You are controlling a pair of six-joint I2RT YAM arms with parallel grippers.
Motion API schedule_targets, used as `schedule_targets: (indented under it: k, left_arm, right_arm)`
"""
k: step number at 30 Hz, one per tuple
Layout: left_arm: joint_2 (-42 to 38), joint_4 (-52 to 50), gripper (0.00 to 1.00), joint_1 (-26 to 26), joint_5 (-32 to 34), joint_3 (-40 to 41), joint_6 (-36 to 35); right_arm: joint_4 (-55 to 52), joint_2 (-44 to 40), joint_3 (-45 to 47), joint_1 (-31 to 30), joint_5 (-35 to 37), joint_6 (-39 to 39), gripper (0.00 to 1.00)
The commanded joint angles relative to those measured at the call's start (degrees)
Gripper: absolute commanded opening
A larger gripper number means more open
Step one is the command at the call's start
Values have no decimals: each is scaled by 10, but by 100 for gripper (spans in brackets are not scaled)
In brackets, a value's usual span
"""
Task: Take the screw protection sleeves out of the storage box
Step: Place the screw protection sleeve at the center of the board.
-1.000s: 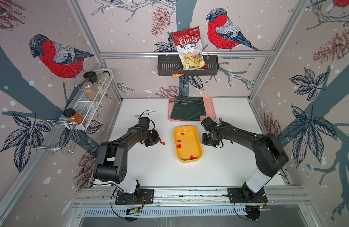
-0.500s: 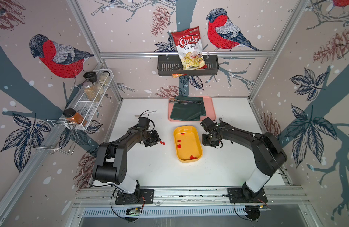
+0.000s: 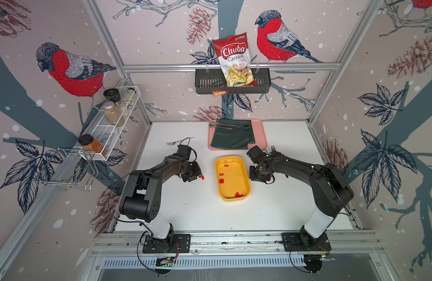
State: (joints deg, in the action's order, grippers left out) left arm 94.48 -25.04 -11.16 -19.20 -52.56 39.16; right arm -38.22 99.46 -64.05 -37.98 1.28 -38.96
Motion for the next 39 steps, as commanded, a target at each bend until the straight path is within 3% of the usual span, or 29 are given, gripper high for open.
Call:
schedule_targets:
  k: [1,16,21,25,39]
  left_arm:
    - [10,-16,37,0,29,-13,6]
    - [57,-20,29,-8,38,-39,-8]
    - [57,-25,13,-8,37,-38,-19]
    - [52,-31,5,-8,39,-33,-28]
    - [28,-37,5,-15,36,-11,-44]
  right_arm:
    - [-11,-7,1,-1,12,-2,33]
    - [-13,-7,9,-1,20,3,33]
    - [-15,-5,8,-1,22,5,32]
    - [-16,-4,9,-1,23,6,32]
    - [-15,1,4,-2,21,5,32]
